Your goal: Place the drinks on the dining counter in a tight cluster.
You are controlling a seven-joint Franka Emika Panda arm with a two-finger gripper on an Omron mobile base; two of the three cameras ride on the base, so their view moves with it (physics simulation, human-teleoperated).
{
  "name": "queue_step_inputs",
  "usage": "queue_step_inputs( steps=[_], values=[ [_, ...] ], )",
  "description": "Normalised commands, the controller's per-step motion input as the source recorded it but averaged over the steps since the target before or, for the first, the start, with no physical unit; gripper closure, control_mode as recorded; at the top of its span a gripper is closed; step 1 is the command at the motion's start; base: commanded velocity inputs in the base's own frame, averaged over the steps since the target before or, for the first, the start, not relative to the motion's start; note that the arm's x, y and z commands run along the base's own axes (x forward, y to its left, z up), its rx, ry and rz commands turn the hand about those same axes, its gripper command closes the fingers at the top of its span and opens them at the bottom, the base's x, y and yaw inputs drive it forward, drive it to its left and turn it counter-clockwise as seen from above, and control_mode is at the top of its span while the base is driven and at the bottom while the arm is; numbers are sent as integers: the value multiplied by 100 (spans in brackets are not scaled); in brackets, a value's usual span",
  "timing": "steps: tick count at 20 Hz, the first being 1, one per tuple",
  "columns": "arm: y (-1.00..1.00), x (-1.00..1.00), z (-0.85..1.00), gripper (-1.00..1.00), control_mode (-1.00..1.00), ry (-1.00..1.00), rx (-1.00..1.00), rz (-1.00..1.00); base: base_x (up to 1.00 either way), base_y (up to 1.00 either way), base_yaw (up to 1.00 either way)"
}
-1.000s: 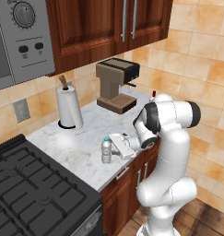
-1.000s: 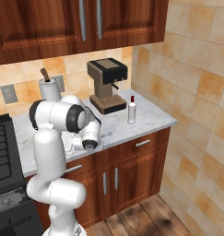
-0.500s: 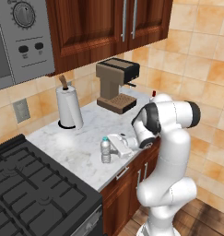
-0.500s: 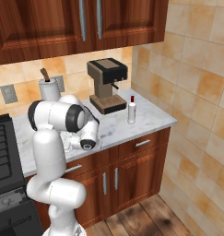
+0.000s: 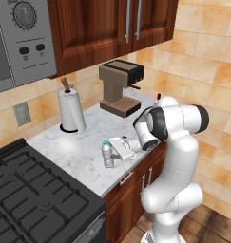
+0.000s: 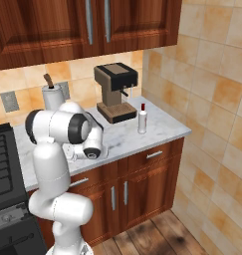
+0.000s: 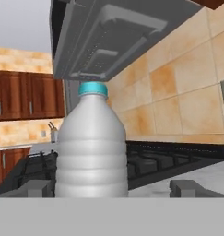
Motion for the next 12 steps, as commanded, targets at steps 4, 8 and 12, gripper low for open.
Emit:
queue_step_inputs(
  steps=[4, 8, 12],
  values=[
    [-3, -3, 0, -100, -100, 0, -10, 0, 0, 0, 0],
    [-2, -6, 2, -100, -100, 0, -10, 0, 0, 0, 0],
    [0, -7, 3, -100, -100, -1, -10, 0, 0, 0, 0]
  ],
)
